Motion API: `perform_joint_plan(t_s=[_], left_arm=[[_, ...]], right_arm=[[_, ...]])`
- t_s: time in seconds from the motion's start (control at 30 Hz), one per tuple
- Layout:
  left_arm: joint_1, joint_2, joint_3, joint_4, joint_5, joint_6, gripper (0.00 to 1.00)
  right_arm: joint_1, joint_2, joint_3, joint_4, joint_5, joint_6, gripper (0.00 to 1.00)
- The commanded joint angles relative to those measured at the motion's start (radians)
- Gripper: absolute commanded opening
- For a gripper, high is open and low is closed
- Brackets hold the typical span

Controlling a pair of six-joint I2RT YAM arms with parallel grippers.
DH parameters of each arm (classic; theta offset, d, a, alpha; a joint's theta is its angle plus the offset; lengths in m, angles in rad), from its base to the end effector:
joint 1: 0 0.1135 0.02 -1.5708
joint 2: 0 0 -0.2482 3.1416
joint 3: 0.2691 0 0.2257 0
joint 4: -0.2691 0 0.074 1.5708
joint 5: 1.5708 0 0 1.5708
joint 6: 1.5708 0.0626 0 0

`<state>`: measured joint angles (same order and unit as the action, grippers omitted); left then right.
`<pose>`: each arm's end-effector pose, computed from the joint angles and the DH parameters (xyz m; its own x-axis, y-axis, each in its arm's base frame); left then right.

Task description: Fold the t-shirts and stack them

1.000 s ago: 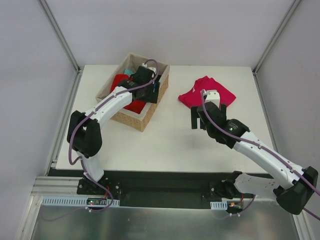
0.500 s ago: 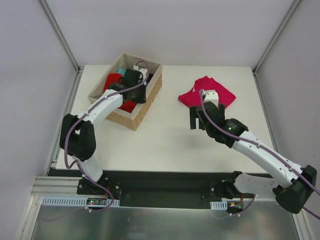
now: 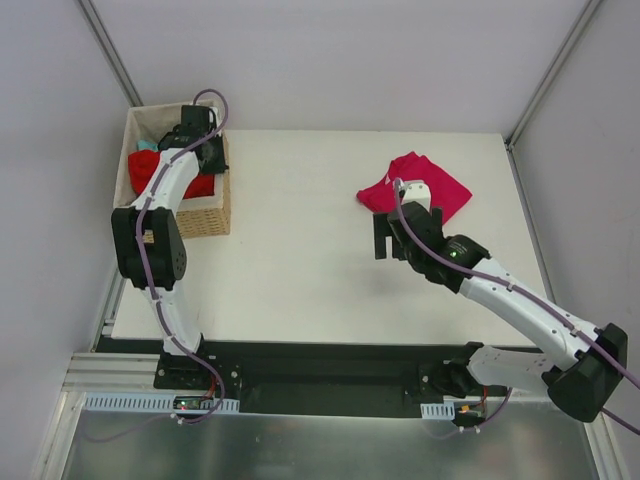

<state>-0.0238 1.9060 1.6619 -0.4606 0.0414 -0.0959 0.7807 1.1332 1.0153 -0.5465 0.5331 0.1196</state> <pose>0.4311 -0.0129 0.2651 -0.6499 -0.0802 -0.7557 -0.0070 0.9950 -0.0996 0.1919 0.1454 0.2934 -0.4733 -0.3242 -0.8191 -0.2673 0.9388 -0.2172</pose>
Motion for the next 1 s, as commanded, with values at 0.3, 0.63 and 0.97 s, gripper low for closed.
perform_joint_plan(t_s=[0.3,0.63,0.97], left_arm=[[0.067,0.264,0.269,-0.029,0.112,0.116,0.00],[0.214,0.269,0.237,-0.023,0.101,0.066,0.00],[0.239,0.239,0.315,-0.020,0.160,0.024,0.99]], right_arm=[[0.000,0.138,0.069,0.066,-0.024,-0.014,0.96],[-0.009,0.209,0.071,0.091,-0.076,-0.006,0.96],[-0.009,0.172,0.055,0.088,-0.065,-0.006,0.96]])
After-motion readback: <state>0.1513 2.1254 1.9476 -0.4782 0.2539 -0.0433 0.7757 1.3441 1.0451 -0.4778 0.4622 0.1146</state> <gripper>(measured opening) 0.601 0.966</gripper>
